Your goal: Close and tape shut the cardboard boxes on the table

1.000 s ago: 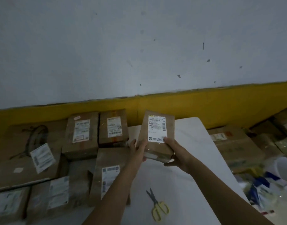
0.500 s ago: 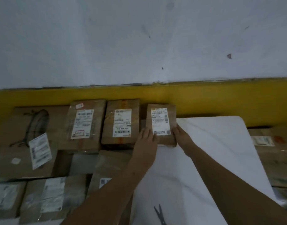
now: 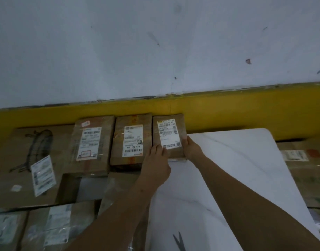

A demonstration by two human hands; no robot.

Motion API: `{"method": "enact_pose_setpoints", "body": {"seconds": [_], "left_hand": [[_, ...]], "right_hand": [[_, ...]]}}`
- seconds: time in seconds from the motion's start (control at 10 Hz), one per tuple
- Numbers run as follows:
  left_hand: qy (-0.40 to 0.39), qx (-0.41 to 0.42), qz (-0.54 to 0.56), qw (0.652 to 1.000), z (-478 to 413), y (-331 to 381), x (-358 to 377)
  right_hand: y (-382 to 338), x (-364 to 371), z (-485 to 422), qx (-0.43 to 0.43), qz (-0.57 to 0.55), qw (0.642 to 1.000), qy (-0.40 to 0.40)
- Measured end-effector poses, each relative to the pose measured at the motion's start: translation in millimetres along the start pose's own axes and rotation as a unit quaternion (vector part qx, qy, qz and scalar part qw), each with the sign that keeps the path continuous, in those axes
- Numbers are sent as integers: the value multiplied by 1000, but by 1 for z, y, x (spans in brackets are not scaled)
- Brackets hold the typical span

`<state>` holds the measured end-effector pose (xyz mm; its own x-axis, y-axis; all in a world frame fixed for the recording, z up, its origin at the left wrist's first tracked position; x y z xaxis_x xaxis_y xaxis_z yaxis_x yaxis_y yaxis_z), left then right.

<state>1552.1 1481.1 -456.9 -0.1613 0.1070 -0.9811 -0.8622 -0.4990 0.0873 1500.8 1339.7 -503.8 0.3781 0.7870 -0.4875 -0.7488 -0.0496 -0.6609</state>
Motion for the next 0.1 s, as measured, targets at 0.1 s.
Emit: {"method": "enact_pose_setpoints", "body": {"seconds": [0.1], "left_hand": [[16,21,62,998,13,-10,-13]], "right_hand": [[0,-8,19,17,32,999,33]]}}
Point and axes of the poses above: each hand's wrist, its own z-axis away from the middle knuckle, its own x-axis out of the palm, y = z × x, the point moved 6 cm from there along -z, towards the middle knuckle, and after that the axes turned 2 degrees about x, right-handed, at the moved point
